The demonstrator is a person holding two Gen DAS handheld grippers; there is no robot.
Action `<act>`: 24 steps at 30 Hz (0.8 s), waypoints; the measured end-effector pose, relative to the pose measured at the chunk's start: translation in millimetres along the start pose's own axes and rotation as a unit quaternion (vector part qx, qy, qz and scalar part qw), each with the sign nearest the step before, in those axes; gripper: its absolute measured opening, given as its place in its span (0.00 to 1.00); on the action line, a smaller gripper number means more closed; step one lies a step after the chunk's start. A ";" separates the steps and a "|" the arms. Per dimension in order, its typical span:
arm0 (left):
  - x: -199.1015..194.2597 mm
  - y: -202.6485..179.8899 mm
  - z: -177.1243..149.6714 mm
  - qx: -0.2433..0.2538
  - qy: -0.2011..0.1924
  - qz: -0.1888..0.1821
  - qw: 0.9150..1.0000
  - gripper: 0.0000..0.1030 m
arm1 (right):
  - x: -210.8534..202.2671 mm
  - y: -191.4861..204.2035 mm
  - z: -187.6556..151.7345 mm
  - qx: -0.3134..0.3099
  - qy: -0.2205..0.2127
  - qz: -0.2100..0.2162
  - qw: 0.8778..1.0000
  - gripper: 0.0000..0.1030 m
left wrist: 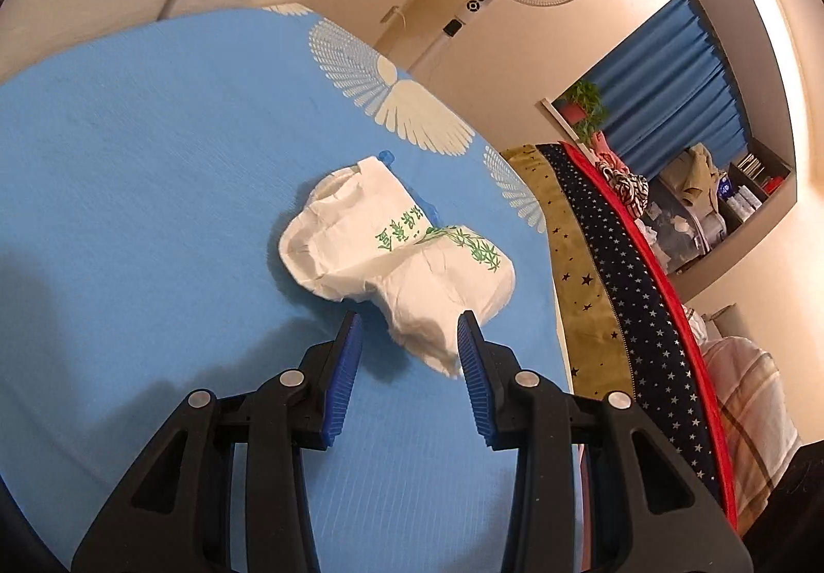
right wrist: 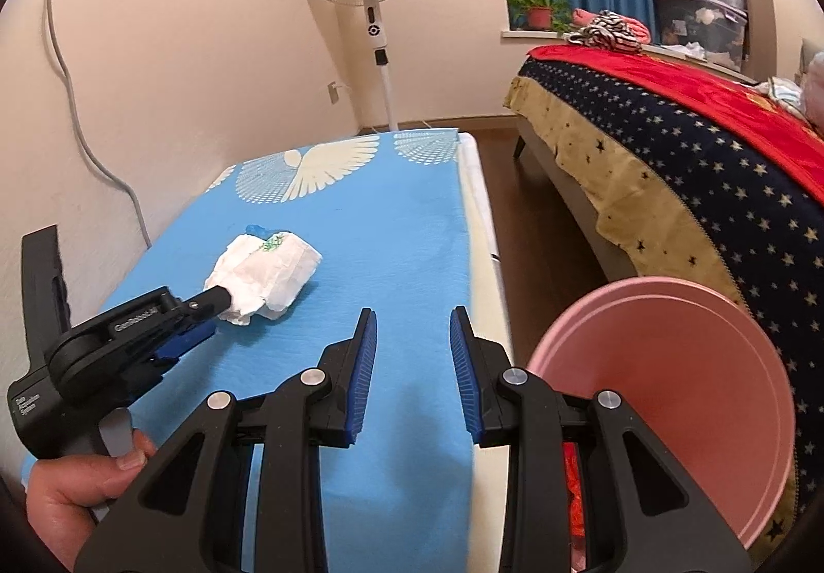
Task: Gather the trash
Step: 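Move both open grippers back to the white and blue plastic bags, then grasp the white green-print bag handle with the left gripper while the right grasps the blue bag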
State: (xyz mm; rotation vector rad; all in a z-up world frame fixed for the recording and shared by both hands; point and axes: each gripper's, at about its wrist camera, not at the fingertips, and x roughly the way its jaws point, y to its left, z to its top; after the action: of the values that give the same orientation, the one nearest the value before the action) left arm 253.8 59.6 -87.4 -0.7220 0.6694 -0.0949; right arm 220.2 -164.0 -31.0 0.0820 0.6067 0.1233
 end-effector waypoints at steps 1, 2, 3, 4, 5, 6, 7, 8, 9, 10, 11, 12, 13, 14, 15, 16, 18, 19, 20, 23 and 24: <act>2.7 -0.2 1.1 -0.003 0.002 -0.007 1.000 0.36 | 4.2 0.9 1.1 0.001 0.001 0.001 1.000 0.30; 5.7 -0.6 2.6 -0.004 0.004 -0.012 1.000 0.36 | 8.5 1.5 2.3 0.004 0.004 0.003 1.000 0.30; 6.2 -1.6 3.3 -0.002 0.005 -0.013 1.000 0.29 | 11.9 2.1 2.8 0.007 0.006 0.005 1.000 0.30; 6.9 -4.8 4.1 0.006 0.004 -0.010 1.000 0.20 | 16.9 3.1 4.0 0.009 0.010 0.007 1.000 0.30; 6.3 -8.4 5.3 0.017 0.000 -0.007 1.000 0.14 | 20.3 4.3 4.9 0.011 0.013 0.010 1.000 0.30; 3.9 -10.9 5.7 0.027 -0.006 -0.005 1.000 0.11 | 24.8 6.0 6.8 0.014 0.015 0.014 1.000 0.30; 0.9 -13.8 7.0 0.036 -0.015 0.000 0.999 0.10 | 28.3 6.9 9.3 0.017 0.016 0.018 1.000 0.30; -4.0 -17.3 8.7 0.047 -0.028 0.004 0.998 0.09 | 32.9 9.6 12.7 0.020 0.016 0.024 0.999 0.30; -9.8 -20.5 10.7 0.059 -0.043 0.007 0.997 0.08 | 37.1 13.2 16.1 0.021 0.015 0.031 0.999 0.30; -16.0 -22.3 12.9 0.066 -0.057 0.011 0.996 0.07 | 41.4 17.1 19.5 0.021 0.016 0.038 0.999 0.30; -19.7 -22.2 16.1 0.067 -0.066 0.012 0.995 0.07 | 46.3 22.0 23.4 0.020 0.017 0.047 0.999 0.30; -25.5 -21.5 18.9 0.065 -0.080 0.012 0.995 0.07 | 50.8 26.8 27.0 0.019 0.017 0.055 0.998 0.30; -28.6 -19.6 21.8 0.062 -0.086 0.012 0.994 0.06 | 54.6 31.1 29.9 0.017 0.016 0.061 0.998 0.30; -34.0 -17.6 24.2 0.060 -0.099 0.014 0.993 0.05 | 59.1 36.0 33.4 0.014 0.015 0.067 0.998 0.30; -37.5 -15.5 26.0 0.059 -0.106 0.019 0.992 0.06 | 65.0 41.2 36.9 0.011 0.015 0.073 0.997 0.30; -41.8 -13.5 27.2 0.059 -0.116 0.026 0.991 0.06 | 68.0 43.1 38.6 0.011 0.016 0.076 0.997 0.30; -49.6 -11.1 29.5 0.060 -0.134 0.040 0.988 0.05 | 79.8 50.4 43.2 0.014 0.024 0.090 0.996 0.30; -54.6 -10.9 31.2 0.067 -0.144 0.057 0.986 0.05 | 85.3 53.4 44.8 0.015 0.029 0.096 0.995 0.30; -57.5 -10.7 32.2 0.071 -0.149 0.069 0.984 0.05 | 92.4 58.5 46.5 0.015 0.035 0.102 0.994 0.30; -64.8 -10.0 38.8 0.091 -0.160 0.125 0.975 0.05 | 113.6 75.3 51.6 0.010 0.051 0.119 0.992 0.34; -66.1 -7.2 40.5 0.092 -0.159 0.133 0.974 0.05 | 118.7 80.5 52.7 0.008 0.055 0.123 0.991 0.36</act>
State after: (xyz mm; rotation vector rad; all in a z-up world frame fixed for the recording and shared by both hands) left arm 226.8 97.6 -25.1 -0.4509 0.4375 0.1994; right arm 339.6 -69.9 -45.7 0.1670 0.7055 0.3631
